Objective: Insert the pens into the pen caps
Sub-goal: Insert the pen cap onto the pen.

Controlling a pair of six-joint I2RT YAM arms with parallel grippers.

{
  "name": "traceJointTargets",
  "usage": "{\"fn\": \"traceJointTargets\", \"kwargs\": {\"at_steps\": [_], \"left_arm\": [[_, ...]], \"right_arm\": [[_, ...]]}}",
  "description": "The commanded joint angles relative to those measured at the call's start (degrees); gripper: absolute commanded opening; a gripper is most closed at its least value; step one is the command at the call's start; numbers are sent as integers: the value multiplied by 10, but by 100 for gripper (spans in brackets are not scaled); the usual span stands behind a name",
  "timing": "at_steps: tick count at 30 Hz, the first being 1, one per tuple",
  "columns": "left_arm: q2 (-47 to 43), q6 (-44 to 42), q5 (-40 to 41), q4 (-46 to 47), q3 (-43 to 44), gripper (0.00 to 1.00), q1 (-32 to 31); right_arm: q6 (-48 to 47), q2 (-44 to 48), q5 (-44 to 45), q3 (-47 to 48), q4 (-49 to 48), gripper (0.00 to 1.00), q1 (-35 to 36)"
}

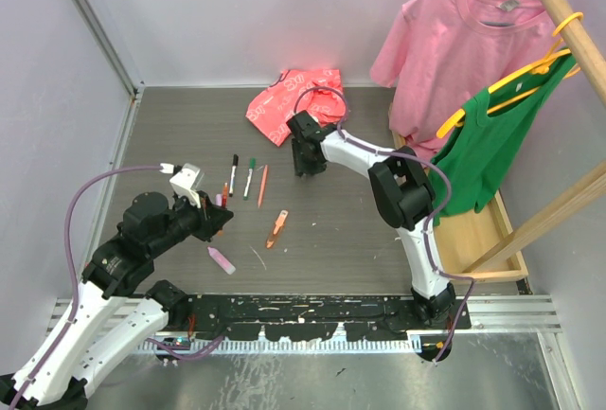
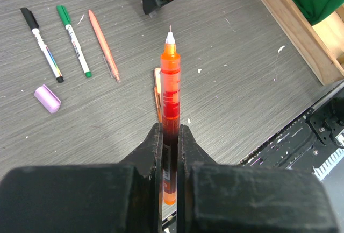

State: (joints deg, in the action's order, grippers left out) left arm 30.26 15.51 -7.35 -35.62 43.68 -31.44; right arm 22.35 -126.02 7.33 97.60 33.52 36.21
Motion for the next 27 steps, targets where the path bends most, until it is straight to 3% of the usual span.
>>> {"fn": "traceJointTargets", "kwargs": {"at_steps": [1,19,27], "left_arm": [[1,-9,-4,27,2,0,2],[5,-11,-5,27,2,0,2],[6,-11,-6,27,2,0,2]], "right_arm": [[-14,-3,20,35,27,41,0],[-32,-34,-6,57,45,32,3],[-43,-49,1,63,53,32,3]]}}
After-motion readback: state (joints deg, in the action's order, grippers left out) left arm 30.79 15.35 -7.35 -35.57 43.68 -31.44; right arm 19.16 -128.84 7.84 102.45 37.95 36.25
